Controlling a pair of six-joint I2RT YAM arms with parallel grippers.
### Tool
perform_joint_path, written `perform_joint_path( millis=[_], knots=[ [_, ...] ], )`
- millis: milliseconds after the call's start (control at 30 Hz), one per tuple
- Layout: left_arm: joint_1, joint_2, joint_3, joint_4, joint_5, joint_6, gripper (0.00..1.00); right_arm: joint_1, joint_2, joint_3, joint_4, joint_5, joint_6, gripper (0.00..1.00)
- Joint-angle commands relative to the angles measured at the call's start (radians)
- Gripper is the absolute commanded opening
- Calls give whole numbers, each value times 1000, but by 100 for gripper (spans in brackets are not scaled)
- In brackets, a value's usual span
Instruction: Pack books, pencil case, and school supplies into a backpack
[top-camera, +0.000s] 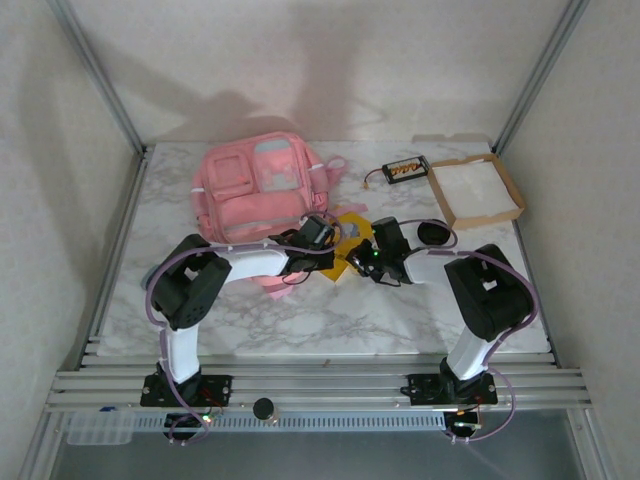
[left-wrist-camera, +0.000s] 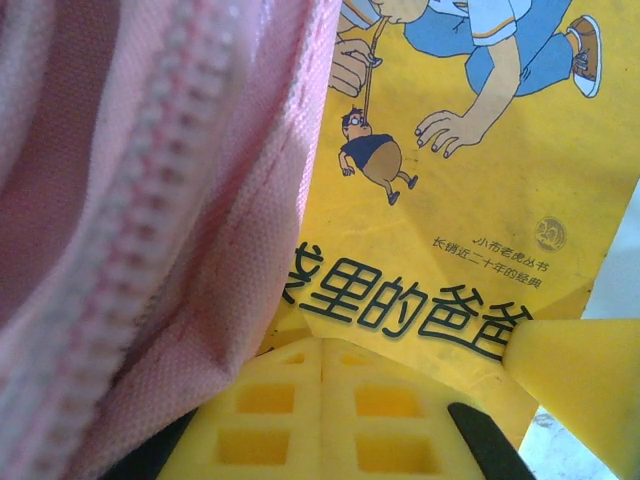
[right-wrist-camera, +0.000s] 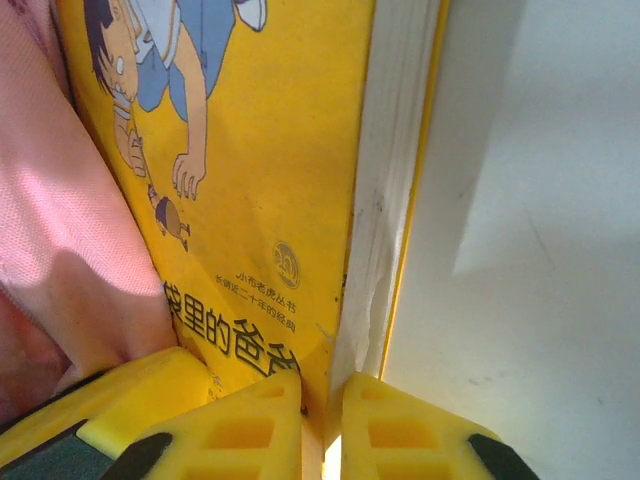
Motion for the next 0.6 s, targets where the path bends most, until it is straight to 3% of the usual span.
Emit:
perform_joint_path(
  millis=[0, 233, 467, 567],
  knots=[
    [7, 64, -9, -51, -16, 4, 0, 11, 8, 41, 30, -5, -27, 12],
    [5, 54, -6, -56, -16, 2, 0, 13, 6, 48, 41, -11, -50, 1],
    [6, 29, 16, -61, 0, -3, 0, 8, -11, 54, 7, 7, -98, 0],
    [6, 6, 37, -67, 7, -1, 6, -4, -30, 38, 1, 13, -117, 0]
  ],
)
